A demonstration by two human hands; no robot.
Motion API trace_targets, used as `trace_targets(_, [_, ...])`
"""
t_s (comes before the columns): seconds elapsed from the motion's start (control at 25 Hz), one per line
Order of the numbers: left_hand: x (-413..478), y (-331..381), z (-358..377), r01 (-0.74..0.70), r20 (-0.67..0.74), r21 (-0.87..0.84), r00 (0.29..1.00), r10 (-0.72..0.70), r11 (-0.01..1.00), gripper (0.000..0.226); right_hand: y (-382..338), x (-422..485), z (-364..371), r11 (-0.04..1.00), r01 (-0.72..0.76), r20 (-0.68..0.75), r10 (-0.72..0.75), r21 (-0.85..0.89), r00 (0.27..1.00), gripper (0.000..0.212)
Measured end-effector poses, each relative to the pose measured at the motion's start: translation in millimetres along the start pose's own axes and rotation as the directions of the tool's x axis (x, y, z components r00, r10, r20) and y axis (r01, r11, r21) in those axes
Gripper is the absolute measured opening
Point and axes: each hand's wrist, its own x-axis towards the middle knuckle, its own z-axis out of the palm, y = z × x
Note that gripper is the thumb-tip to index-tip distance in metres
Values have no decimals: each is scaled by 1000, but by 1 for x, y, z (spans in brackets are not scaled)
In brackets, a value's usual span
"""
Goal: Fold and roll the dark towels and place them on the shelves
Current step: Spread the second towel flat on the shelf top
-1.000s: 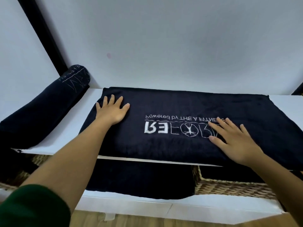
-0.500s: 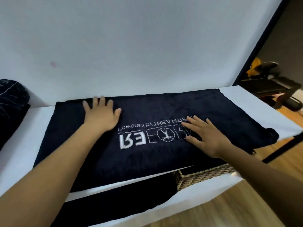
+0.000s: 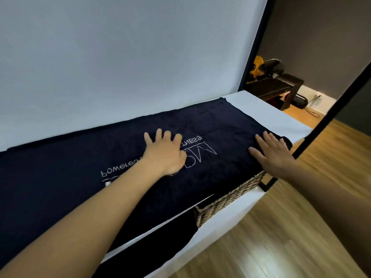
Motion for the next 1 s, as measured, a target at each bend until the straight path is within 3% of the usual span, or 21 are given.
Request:
trace_targets(0.08, [14,24,9,-199,-30,-51,980,197,979,58,1,2,0,1000,9,-6,-9,-9,1000,89])
trace_targets(0.12, [23,30,14,-233,-19,-62,972,232,970,61,4,3,1,1000,9,-12,-9,-11,1000,88])
trace_targets(0.36, [72,65,8,32,104,25,994,-34,999,79,15,22,0,999,50,-23,-51,-7,998,93])
trace_targets(0.56, [98,73,15,-209,-42,13,977,209,978,68,28,38,-1,997,31,-89,-25,67,996,112])
trace_targets(0.8, [122,104,13,41,-16,-3,999,-42,999,65,24,37,7,994,45,-181,-27,97,983,89])
trace_targets(1.0, [170,150,7,-207,-40,7,978,207,978,64,53,33,3,982,103,-191,-73,156,979,78])
